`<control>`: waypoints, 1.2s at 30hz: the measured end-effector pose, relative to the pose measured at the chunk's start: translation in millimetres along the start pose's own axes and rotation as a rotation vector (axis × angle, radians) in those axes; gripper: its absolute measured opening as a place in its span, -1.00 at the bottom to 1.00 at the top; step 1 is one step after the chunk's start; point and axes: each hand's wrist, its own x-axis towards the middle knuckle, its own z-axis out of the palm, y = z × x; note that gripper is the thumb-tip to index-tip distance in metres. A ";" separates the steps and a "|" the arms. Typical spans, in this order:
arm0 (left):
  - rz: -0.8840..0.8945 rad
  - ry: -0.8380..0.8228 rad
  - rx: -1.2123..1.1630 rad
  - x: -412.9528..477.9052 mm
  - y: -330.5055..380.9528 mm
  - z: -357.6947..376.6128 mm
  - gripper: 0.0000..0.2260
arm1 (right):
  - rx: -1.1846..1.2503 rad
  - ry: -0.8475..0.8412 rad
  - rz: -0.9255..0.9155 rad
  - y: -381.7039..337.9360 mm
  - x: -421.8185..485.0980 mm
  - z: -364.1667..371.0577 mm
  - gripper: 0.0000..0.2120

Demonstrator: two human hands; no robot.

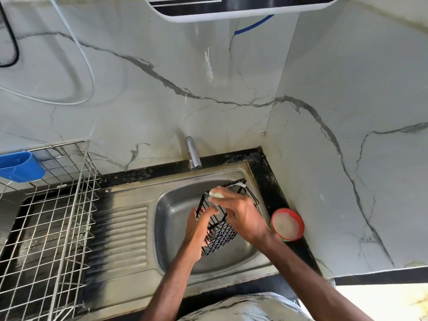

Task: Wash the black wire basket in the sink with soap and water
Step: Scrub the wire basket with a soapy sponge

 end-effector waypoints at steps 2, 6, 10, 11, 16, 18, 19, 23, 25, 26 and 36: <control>0.016 0.026 -0.006 2.9 -1.0 -3.3 -0.19 | 0.002 -0.035 -0.020 -1.6 -13.1 0.5 -0.39; 0.059 0.080 -0.020 6.4 -3.0 -7.2 -0.21 | 0.041 -0.042 -0.009 -2.7 -41.3 -4.0 -0.38; 0.047 0.073 -0.007 7.0 -5.7 -4.3 -0.18 | 0.036 -0.001 0.031 -6.5 -29.7 -1.8 -0.41; 0.034 0.060 -0.008 5.7 -4.9 -2.8 -0.19 | 0.031 0.007 0.040 -6.2 -21.1 0.2 -0.42; -0.015 0.000 -0.018 2.6 -0.1 0.1 -0.21 | 0.026 0.004 0.065 -5.9 18.0 9.0 -0.59; -0.041 0.022 -0.043 3.8 -0.7 -3.0 -0.23 | 0.022 -0.019 0.032 -8.1 17.4 12.3 -0.58; -0.047 0.044 -0.059 4.5 -1.2 -5.6 -0.28 | 0.024 -0.022 0.011 -7.8 12.0 14.0 -0.54; -0.051 0.087 -0.078 10.0 -2.1 -14.5 -0.29 | 0.049 0.017 -0.023 -5.1 -18.5 13.5 -0.32; -0.052 0.079 -0.076 11.5 0.1 -15.7 -0.25 | 0.043 0.035 -0.024 -1.0 -22.3 7.5 -0.31; -0.050 0.068 -0.067 11.6 0.9 -14.5 -0.24 | 0.035 0.048 -0.002 4.2 -21.6 3.4 -0.34; -0.024 0.013 -0.044 8.7 0.1 -4.5 -0.26 | -0.058 0.194 0.194 12.4 -1.8 1.7 -0.48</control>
